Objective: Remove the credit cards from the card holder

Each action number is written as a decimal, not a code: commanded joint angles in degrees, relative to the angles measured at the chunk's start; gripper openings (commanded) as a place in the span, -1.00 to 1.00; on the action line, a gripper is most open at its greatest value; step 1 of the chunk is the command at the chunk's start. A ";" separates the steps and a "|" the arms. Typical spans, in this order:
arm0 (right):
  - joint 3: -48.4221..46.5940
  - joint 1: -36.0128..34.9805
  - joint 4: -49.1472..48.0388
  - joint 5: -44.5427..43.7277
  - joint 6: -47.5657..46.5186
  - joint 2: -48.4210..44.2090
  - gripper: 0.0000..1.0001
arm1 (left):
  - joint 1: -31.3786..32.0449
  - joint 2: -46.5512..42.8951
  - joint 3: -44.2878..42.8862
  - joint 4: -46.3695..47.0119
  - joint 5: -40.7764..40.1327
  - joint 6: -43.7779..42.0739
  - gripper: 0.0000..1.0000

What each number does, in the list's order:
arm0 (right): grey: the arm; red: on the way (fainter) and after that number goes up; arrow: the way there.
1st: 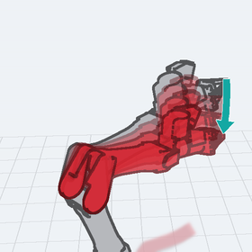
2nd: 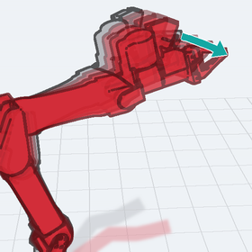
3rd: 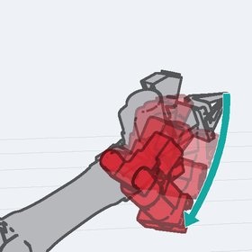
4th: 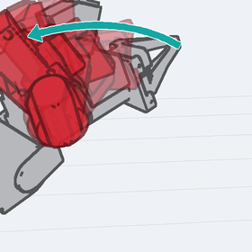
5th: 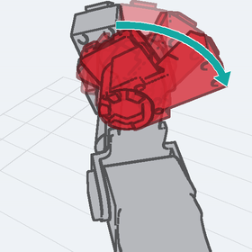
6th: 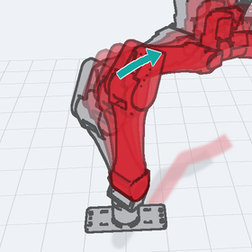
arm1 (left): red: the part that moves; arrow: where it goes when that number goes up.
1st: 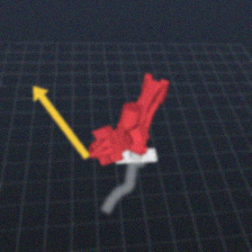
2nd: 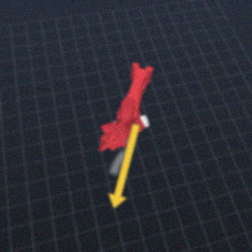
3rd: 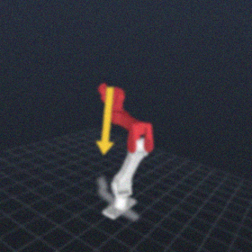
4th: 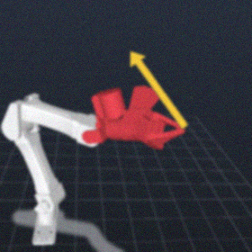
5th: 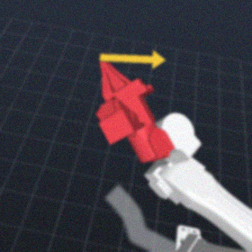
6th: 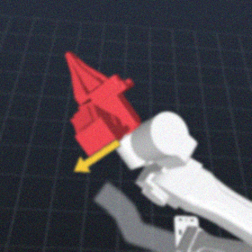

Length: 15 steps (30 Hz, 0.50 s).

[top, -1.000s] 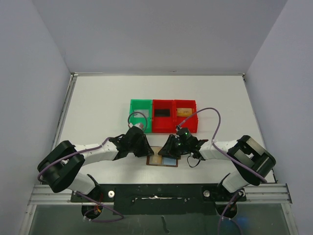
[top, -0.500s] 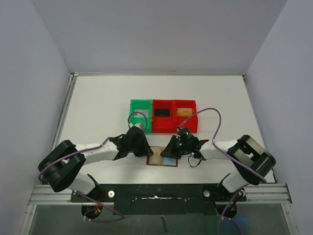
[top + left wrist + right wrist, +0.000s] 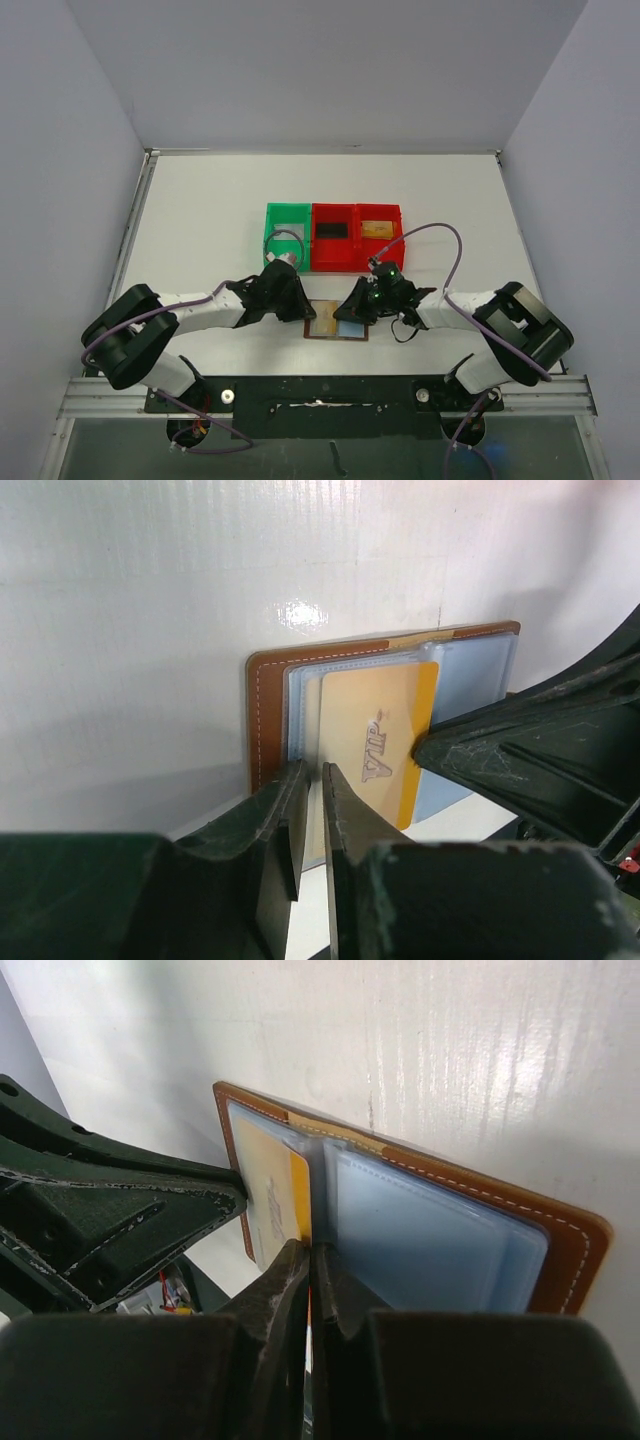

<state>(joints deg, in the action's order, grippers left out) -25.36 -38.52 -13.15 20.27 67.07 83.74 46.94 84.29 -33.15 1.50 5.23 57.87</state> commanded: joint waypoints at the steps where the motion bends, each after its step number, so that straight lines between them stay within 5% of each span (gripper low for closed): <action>1: 0.22 1.73 0.89 1.16 -2.95 -2.18 -1.00 | 0.43 1.74 -0.14 -1.76 -0.53 -1.32 -0.76; 12: 2.90 5.92 2.60 4.24 -6.25 -5.50 -1.00 | 0.89 1.83 -1.25 -2.62 -0.99 -1.81 -0.76; 15: 2.59 5.92 2.53 4.27 -6.35 -5.05 -1.00 | 1.93 0.03 -3.70 -5.44 -3.07 -1.88 -0.60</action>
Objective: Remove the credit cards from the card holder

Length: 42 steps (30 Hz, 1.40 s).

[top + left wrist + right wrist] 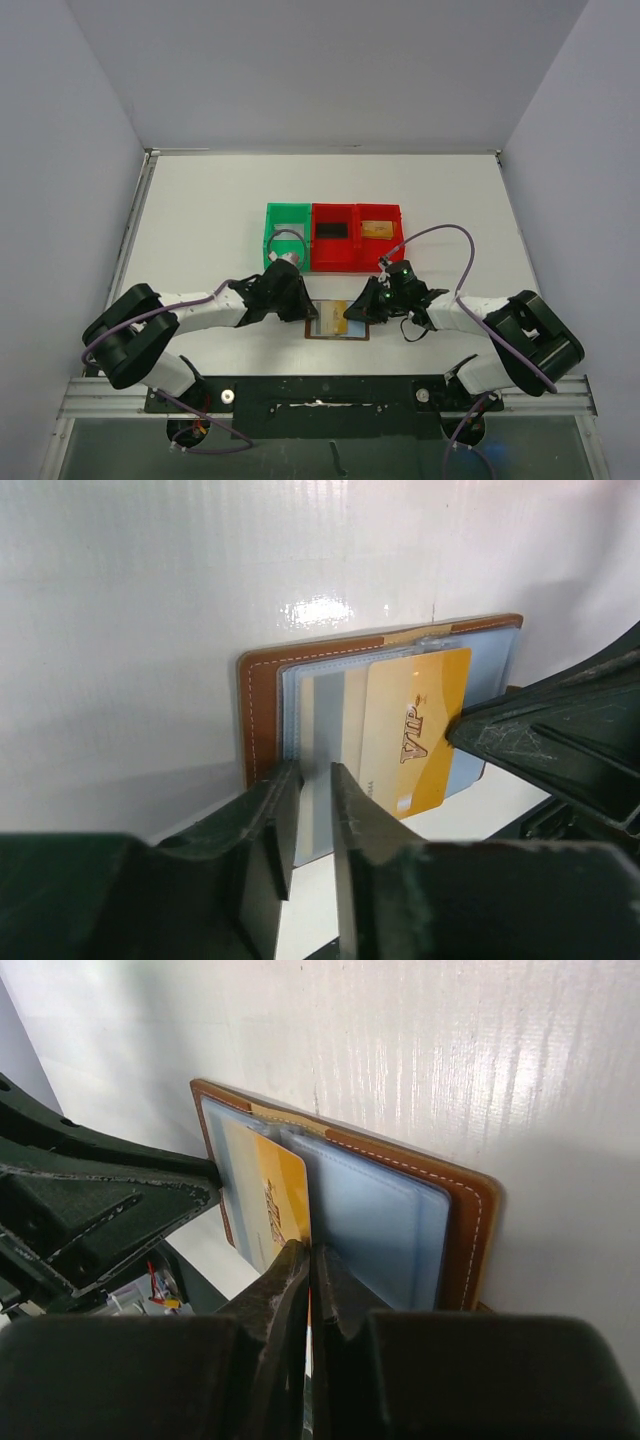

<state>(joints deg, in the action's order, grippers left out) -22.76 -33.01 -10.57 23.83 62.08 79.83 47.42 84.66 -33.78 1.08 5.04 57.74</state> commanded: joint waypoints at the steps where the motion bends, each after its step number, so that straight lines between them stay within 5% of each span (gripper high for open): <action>1: -0.14 0.41 -0.19 0.81 -1.35 -0.77 -1.00 | 1.91 -1.24 -3.59 -6.27 -4.17 -1.89 -0.52; 7: -0.42 0.43 0.01 0.42 -1.30 -0.28 -1.00 | 2.19 -4.91 -10.90 -11.00 -6.46 -4.86 -0.23; 13: -0.19 0.41 -0.06 0.18 -1.27 -0.01 -1.00 | 3.20 -0.37 -12.10 -4.07 4.96 -5.98 -0.25; 27: 0.53 0.43 1.31 -0.16 -1.44 -3.01 -0.99 | 7.05 10.53 -12.87 -10.03 3.07 -7.29 -0.90; 36: -0.85 0.41 3.16 0.35 -3.36 -1.72 -0.74 | 8.30 11.97 -12.37 -10.26 1.93 -6.75 -0.99; 42: -0.87 0.41 2.30 -0.13 -2.73 -1.13 -0.30 | 8.37 12.69 -12.71 -11.36 1.09 -7.27 -1.00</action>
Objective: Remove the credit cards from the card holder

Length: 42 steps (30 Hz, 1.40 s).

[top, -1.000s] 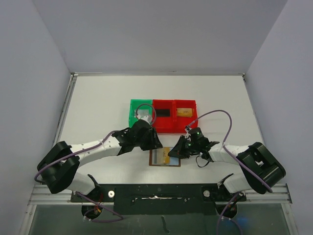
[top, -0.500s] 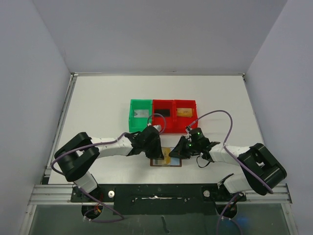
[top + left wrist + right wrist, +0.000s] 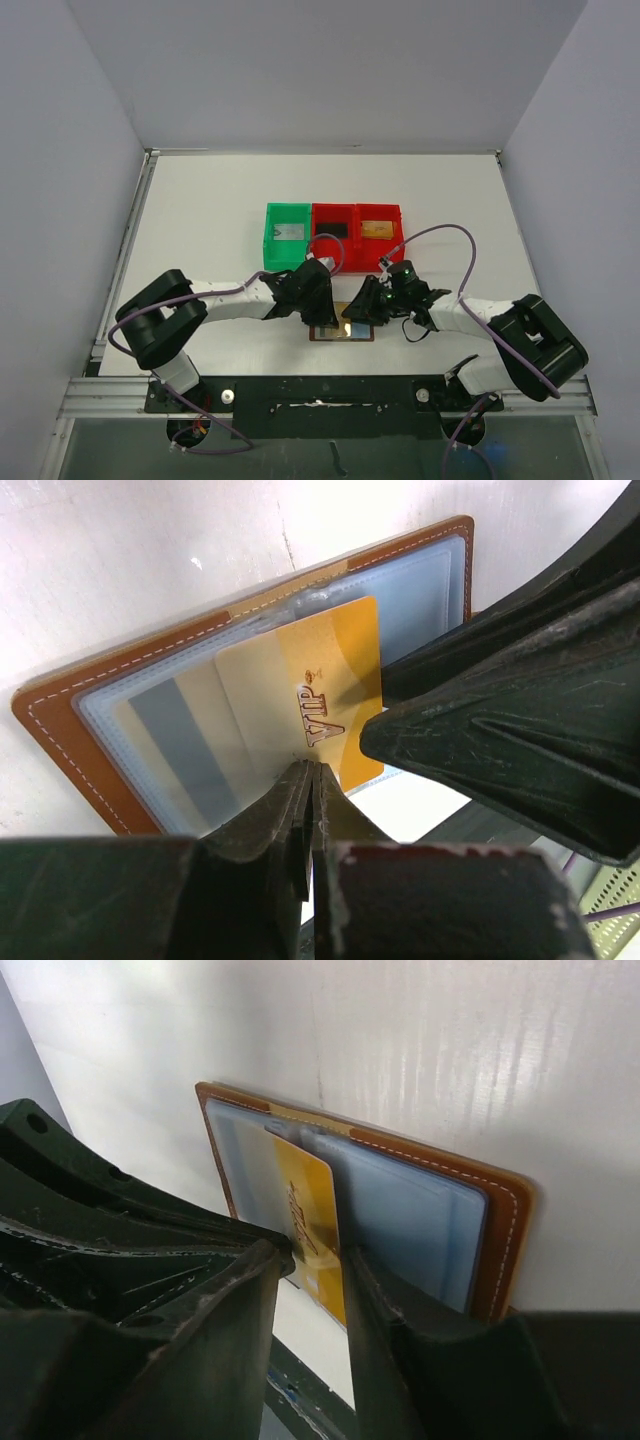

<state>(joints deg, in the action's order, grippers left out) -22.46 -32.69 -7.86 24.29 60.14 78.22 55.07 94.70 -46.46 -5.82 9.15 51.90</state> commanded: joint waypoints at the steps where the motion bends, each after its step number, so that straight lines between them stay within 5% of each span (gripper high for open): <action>1: -1.11 0.08 -0.67 -0.39 -0.74 0.80 -0.29 | 0.75 2.72 -0.16 -4.81 -3.18 -1.45 -1.00; 5: -0.86 0.08 -1.75 0.37 -1.02 2.76 -0.29 | 0.74 2.41 -0.31 -5.25 -3.95 -1.36 -1.00; 12: -0.76 0.29 -1.98 -0.20 -1.36 3.12 -1.00 | 0.74 0.38 -0.51 -5.75 -5.36 -1.28 -1.00; 21: -0.10 1.11 0.46 -1.46 -1.58 0.59 -1.00 | 0.74 -3.71 -4.71 -12.55 -10.20 -2.33 -0.66; 32: 0.78 1.09 0.87 -2.81 0.02 -2.43 -1.00 | 1.09 0.12 -5.11 -10.67 -8.80 -2.15 -0.78; 37: 2.15 1.13 -5.03 0.64 0.68 -1.39 -0.61 | 1.09 0.48 -3.52 -8.67 -7.29 -1.86 -0.89; 42: 3.95 1.14 -13.05 4.64 2.33 2.29 -0.53 | 1.35 1.08 -2.71 -7.80 -6.81 -1.47 -0.94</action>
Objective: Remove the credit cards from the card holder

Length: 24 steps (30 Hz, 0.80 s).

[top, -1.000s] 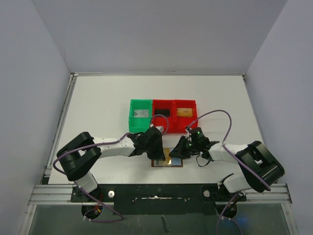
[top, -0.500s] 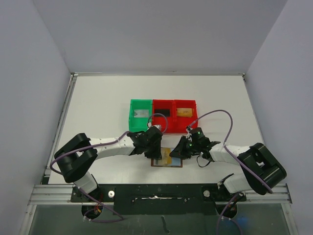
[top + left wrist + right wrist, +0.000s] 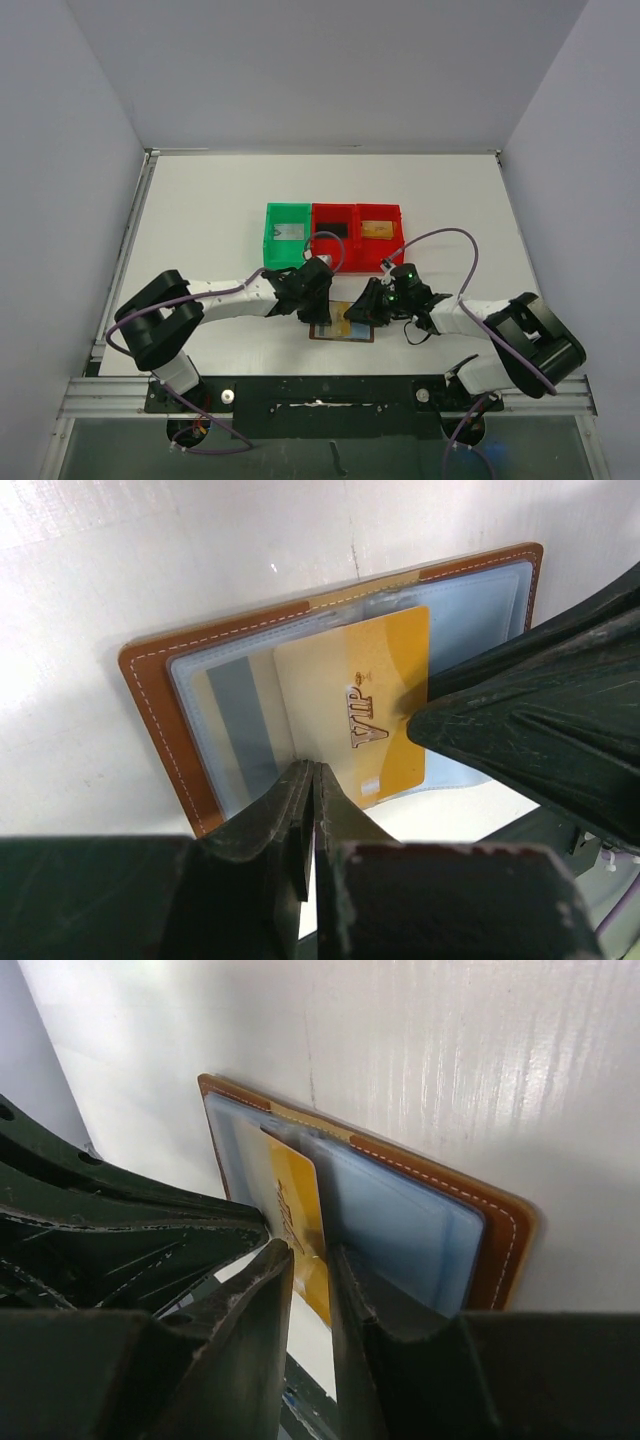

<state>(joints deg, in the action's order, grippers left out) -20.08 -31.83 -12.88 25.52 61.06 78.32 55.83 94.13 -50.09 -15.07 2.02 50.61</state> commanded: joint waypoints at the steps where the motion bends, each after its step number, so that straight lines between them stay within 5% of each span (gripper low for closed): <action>1: 2.03 0.28 -9.77 3.88 1.89 2.69 -0.53 | 0.66 1.86 0.93 1.45 0.32 -0.12 -0.95; 9: 4.01 0.24 -19.10 5.63 3.62 5.10 -0.58 | 0.86 2.29 2.17 2.23 0.34 0.64 -0.98; 14: 4.29 0.15 -21.04 6.33 3.76 6.45 -0.78 | 0.94 2.37 2.17 2.17 0.06 0.72 -0.99; 24: 3.11 2.37 -4.04 1.01 -1.84 -4.86 -1.00 | 0.94 1.31 2.08 0.67 -1.84 0.89 -1.00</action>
<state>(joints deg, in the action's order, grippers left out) -15.97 -31.03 -24.38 29.47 62.96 78.85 56.21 94.48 -49.25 -12.36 2.44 51.90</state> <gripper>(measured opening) 0.037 0.017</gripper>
